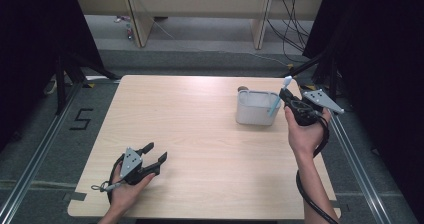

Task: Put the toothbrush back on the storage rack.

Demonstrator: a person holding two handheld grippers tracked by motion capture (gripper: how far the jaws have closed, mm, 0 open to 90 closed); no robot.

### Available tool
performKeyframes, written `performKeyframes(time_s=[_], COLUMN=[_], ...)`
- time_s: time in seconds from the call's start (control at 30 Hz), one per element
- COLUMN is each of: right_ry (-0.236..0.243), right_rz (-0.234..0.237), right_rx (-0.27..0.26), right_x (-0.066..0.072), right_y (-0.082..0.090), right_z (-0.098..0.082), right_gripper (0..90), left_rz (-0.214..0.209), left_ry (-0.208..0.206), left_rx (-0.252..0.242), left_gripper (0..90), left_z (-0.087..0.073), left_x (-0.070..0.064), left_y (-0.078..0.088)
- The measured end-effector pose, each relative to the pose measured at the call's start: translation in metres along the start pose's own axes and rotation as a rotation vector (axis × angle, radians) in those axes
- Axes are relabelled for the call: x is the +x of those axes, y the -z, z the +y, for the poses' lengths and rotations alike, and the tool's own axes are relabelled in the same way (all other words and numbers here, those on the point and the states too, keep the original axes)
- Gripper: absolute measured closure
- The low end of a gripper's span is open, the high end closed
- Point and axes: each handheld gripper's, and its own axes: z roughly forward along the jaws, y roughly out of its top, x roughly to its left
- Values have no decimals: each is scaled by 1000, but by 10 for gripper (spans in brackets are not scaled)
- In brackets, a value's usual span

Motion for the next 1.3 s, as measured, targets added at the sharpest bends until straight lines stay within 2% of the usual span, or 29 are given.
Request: performKeyframes(time_s=[0.03,0.2,0.27,0.67,1.3], right_ry=[-9,-4,-20,-8,-36], right_rz=[3,-8,-11,-16,-60], right_rx=[11,-5,-3,-32,-30], right_x=[0,-1,-1,-5,-14], right_y=[1,1,1,-4,-13], right_z=[1,2,2,12,23], right_gripper=[859,859,859,860,860], left_rz=[0,1,1,4,5], left_ry=[0,-3,2,1,-3], left_rx=[-1,-1,-1,-4,-1], left_gripper=[373,374,375,374,378], left_z=[0,0,0,0,0], left_x=[0,0,0,0,-1], left_y=[0,0,0,0,0])
